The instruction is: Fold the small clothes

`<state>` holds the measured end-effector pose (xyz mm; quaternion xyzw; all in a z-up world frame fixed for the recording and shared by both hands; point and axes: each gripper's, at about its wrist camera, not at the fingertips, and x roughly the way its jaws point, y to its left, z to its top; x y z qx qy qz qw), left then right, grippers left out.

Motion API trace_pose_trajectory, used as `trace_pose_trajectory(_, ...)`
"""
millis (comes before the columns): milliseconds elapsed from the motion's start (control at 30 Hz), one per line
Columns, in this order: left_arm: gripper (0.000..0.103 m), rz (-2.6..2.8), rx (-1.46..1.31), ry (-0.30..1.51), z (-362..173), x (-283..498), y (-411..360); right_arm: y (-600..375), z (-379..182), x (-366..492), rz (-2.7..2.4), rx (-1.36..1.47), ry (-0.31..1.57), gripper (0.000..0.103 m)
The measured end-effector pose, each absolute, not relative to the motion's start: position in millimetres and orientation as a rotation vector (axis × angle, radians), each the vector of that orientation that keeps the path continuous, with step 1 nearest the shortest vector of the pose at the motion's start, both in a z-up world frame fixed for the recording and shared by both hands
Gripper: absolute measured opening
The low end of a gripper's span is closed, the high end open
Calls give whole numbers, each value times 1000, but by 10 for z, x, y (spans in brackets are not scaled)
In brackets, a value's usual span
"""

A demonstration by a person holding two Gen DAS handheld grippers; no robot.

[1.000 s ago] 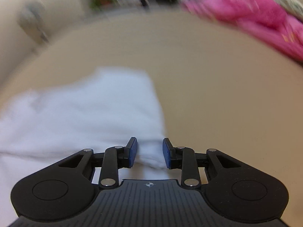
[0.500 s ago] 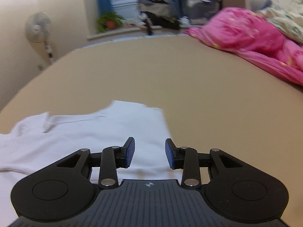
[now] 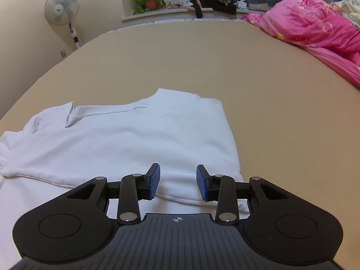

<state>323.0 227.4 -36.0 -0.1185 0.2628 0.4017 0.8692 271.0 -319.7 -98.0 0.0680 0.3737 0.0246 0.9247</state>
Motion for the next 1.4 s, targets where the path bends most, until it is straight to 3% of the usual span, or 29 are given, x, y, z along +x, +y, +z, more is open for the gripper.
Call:
trace_pose_trajectory(133, 5, 255, -13, 352, 58, 2980, 623, -3178, -1000, 2695, 56, 136, 760, 37)
trace_pose_trajectory(233, 37, -318, 54, 504, -92, 2743, -344, -3207, -996, 2689, 67, 172, 754, 37)
trace_pose_trajectory(333, 37, -456, 229, 515, -316, 2542, -715, -3287, -996, 2699, 52, 225, 751, 37)
trace_pose_trajectory(600, 34, 15, -2, 700, -356, 3219, 313, -3459, -956, 2762, 67, 377, 705, 37)
trace_pose_trajectory(733, 35, 46, -118, 753, -201, 3292, 697, -3456, -991, 2974, 116, 479, 681, 37)
trace_pose_trajectory(933, 36, 10, -178, 794, -195, 3394, 973, -3423, -1369, 3550, 38, 745, 814, 38)
trace_pose_trajectory(1000, 41, -61, -195, 828, -225, 3450, 1090, -3341, -1332, 3634, -1, 733, 809, 39)
trace_pose_trajectory(1033, 48, -101, -196, 842, -370, 3399, 1026, -3297, -1303, 3661, -15, 716, 809, 37)
trace_pose_trajectory(1067, 54, -153, -192, 860, -409, 3433, 1006, -3260, -1268, 3676, -24, 699, 800, 16)
trace_pose_trajectory(1100, 57, -197, -187, 877, -460, 3453, 994, -3236, -1240, 3683, -22, 683, 791, 6)
trace_pose_trajectory(1133, 59, -236, -176, 896, -526, 3473, 936, -3231, -1203, 3684, -21, 671, 784, 6)
trace_pose_trajectory(1200, 56, -230, -104, 939, -678, 3511, 828, -3256, -1067, 3636, -12, 653, 738, 6)
trace_pose_trajectory(1233, 32, -188, -43, 958, -748, 3529, 789, -3292, -930, 3558, -10, 646, 689, 6)
trace_pose_trajectory(1267, 2, -158, 6, 981, -812, 3547, 776, -3337, -796, 3459, 0, 657, 635, 6)
trace_pose_trajectory(1400, 0, -226, 70, 988, -776, 3498, 855, -3583, -296, 2893, 58, 660, 413, 6)
